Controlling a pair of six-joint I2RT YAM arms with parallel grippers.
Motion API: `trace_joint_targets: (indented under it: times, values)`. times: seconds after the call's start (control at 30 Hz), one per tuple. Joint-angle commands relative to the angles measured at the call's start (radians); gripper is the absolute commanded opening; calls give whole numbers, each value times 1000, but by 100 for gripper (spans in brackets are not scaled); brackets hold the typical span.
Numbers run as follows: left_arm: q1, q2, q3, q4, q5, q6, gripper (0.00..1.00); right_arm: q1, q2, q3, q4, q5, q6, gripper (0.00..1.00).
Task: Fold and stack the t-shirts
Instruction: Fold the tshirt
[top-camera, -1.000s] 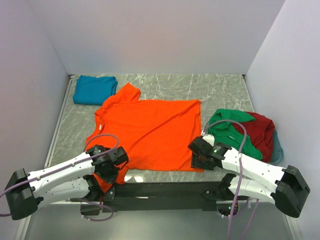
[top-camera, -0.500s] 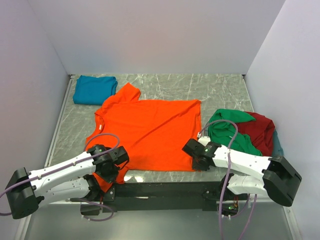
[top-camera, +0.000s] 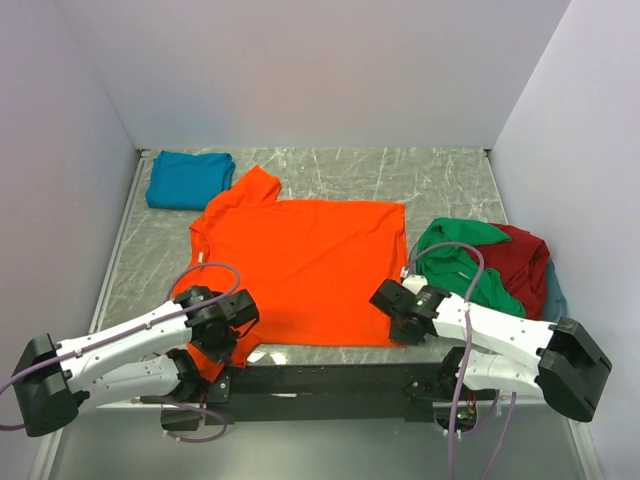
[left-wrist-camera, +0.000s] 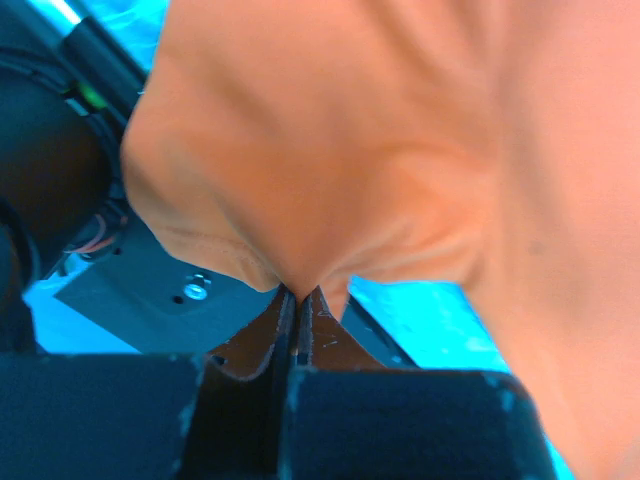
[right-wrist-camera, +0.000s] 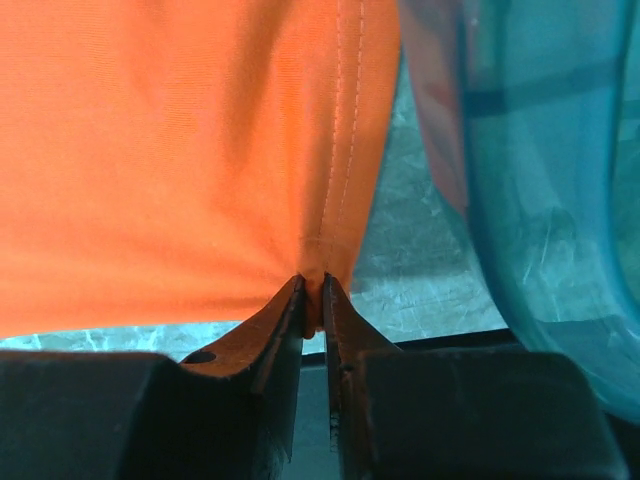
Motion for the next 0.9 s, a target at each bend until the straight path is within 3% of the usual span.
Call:
trace_joint_targets:
  times: [0.0,0.23,0.6,0.87]
  values:
    - [-4,29,93,-36,-77,31,4,-1,-4,73,-37,36,-16,19]
    - [17,87,194,-55,-186,69,6,-29,28,164,-40,72,-65,18]
    - [235,246,309,114,-244,416,5,-202,43,260,26,32,-244,15]
    - [322,389,455,143,-321,551,4,-277,131,328,95,18,-340,14]
